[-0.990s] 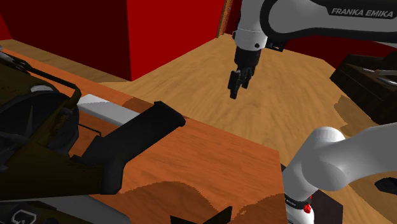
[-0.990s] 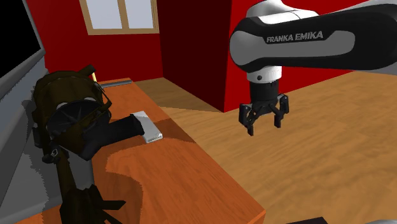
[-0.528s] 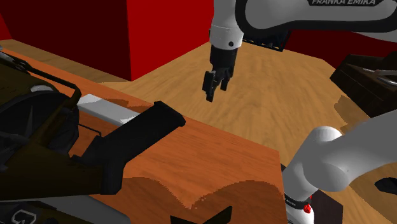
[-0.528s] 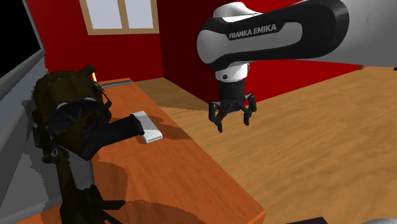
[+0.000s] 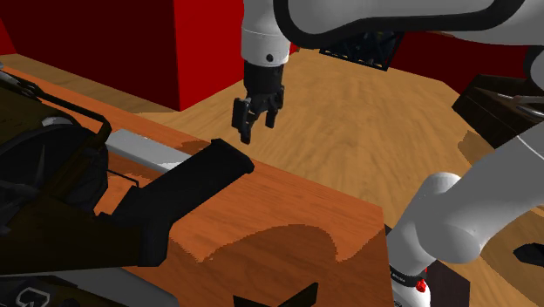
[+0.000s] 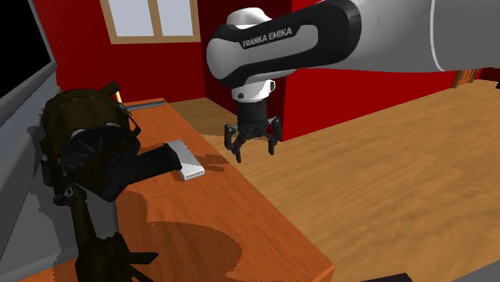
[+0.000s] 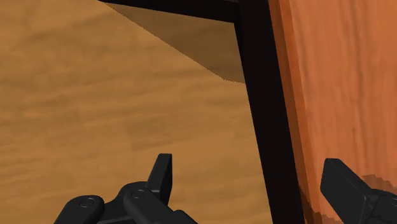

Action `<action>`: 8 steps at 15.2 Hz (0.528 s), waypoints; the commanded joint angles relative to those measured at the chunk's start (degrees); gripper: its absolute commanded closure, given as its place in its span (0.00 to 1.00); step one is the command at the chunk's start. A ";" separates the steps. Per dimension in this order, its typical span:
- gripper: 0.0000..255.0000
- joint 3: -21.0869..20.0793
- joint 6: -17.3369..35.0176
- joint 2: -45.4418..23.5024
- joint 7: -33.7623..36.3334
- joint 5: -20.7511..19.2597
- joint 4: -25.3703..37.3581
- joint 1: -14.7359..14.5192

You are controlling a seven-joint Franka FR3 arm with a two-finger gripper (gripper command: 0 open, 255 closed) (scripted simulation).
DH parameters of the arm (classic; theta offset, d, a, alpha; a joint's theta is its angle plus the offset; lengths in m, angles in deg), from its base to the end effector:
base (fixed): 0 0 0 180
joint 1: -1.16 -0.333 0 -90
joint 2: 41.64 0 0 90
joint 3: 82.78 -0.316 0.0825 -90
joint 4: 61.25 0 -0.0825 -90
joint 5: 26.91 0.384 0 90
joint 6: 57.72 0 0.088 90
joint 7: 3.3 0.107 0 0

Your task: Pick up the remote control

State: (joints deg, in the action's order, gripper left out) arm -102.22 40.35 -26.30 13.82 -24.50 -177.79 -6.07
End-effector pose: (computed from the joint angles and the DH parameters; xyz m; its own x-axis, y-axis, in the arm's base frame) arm 0.4158 0.2284 0.5463 0.9884 0.1427 -0.0516 0.1459 -0.9872 0.0651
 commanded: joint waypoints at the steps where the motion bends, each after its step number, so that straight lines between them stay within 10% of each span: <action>1: 0.00 -1.57 0.08 -3.52 2.02 -0.19 3.84 -0.59; 8: 0.00 -6.16 0.13 -16.64 8.80 -3.29 17.81 -3.42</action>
State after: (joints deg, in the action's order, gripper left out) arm -107.75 40.43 -41.14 21.58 -27.29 -161.86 -8.98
